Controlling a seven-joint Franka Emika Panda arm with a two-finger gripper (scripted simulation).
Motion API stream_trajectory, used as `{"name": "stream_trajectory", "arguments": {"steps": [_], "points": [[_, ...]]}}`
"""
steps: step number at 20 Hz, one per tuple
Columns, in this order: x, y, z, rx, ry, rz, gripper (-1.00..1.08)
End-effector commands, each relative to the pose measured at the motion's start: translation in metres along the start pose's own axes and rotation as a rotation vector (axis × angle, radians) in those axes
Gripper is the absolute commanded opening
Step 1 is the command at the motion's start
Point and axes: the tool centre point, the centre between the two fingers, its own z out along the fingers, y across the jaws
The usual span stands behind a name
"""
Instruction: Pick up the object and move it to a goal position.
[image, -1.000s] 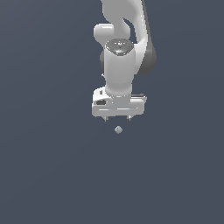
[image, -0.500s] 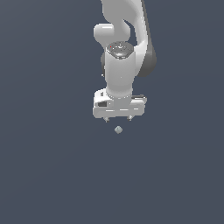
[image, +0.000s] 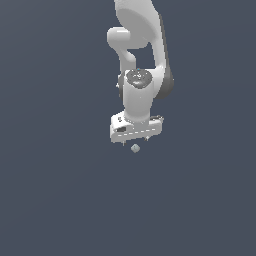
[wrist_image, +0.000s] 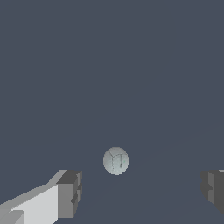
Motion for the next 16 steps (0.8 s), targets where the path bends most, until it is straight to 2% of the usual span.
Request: {"name": "stream_trajectory", "arguments": {"steps": [1, 8, 16], "points": [[-0.008, -0.003, 0.021, -0.001, -0.012, -0.059, 1.00], [-0.027, -0.011, 0.059, 0.000, -0.032, -0.177, 1.00], [-0.031, -0.013, 0.069, 0.002, -0.038, -0.203, 1.00]]}}
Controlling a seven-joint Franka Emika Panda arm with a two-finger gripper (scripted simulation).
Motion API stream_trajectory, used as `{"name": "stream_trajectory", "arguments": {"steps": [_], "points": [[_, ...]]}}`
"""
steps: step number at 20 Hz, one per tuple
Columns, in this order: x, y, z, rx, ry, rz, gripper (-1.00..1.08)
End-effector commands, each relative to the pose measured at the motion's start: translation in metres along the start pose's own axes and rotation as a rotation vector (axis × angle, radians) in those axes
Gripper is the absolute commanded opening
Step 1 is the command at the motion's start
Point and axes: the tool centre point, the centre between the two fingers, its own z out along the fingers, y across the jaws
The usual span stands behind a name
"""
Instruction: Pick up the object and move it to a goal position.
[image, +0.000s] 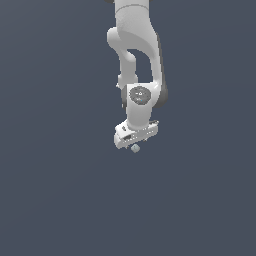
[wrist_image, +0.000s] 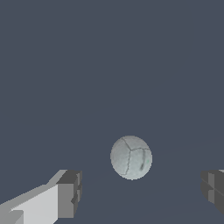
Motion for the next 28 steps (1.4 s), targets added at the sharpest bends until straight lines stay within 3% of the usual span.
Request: {"name": "stream_trajectory", "arguments": {"steps": [1, 17, 18, 28], "points": [[0.000, 0.000, 0.001, 0.000, 0.001, 0.000, 1.00], [0.000, 0.000, 0.051, -0.001, 0.001, -0.006, 1.00], [0.000, 0.000, 0.051, -0.001, 0.001, -0.006, -1.00], [-0.001, 0.000, 0.050, -0.001, 0.001, -0.005, -1.00]]}}
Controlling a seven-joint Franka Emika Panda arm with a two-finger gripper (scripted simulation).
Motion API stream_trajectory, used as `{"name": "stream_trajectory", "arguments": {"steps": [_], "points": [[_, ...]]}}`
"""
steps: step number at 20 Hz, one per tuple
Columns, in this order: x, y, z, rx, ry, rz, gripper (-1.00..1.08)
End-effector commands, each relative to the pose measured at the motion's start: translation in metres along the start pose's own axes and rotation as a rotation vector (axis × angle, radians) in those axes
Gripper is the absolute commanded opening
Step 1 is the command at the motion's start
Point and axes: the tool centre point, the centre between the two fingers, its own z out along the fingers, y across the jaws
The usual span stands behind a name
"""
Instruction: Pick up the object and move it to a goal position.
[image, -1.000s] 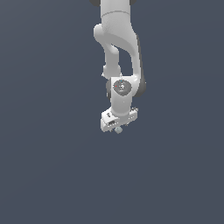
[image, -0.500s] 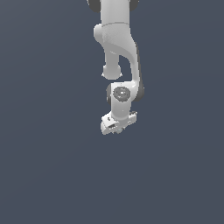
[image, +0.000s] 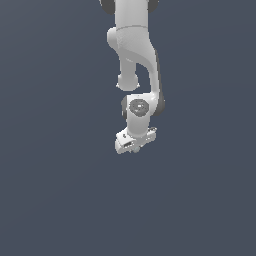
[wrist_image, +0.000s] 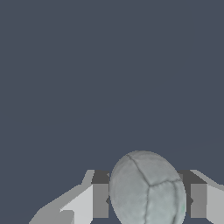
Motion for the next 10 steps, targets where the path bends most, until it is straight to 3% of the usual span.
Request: {"name": "stream_trajectory", "arguments": {"steps": [1, 10], "points": [[0.000, 0.000, 0.000, 0.000, 0.000, 0.000, -1.00], [0.014, -0.012, -0.030, 0.000, 0.000, 0.000, -1.00]]}}
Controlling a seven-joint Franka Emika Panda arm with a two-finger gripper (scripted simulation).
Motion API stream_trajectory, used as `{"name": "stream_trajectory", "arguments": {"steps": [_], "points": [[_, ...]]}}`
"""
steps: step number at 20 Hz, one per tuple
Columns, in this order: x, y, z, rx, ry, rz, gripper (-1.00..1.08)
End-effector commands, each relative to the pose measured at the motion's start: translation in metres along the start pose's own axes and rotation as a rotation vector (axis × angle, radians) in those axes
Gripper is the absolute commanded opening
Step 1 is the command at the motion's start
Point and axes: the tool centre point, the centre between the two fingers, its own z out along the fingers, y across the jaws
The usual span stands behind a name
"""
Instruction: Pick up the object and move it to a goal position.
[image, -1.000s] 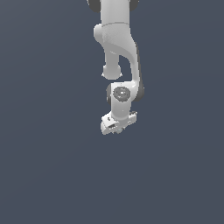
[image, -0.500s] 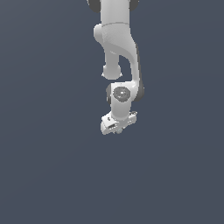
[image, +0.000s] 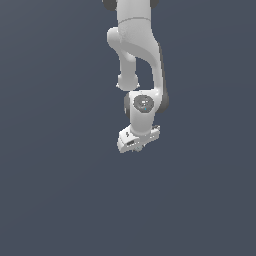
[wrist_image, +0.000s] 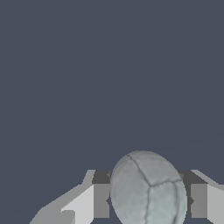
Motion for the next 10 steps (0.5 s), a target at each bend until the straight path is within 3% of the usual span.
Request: {"name": "stream_trajectory", "arguments": {"steps": [1, 10], "points": [[0.007, -0.006, -0.014, 0.000, 0.001, -0.001, -1.00], [0.044, -0.037, -0.088, 0.000, 0.001, -0.001, -1.00]]}}
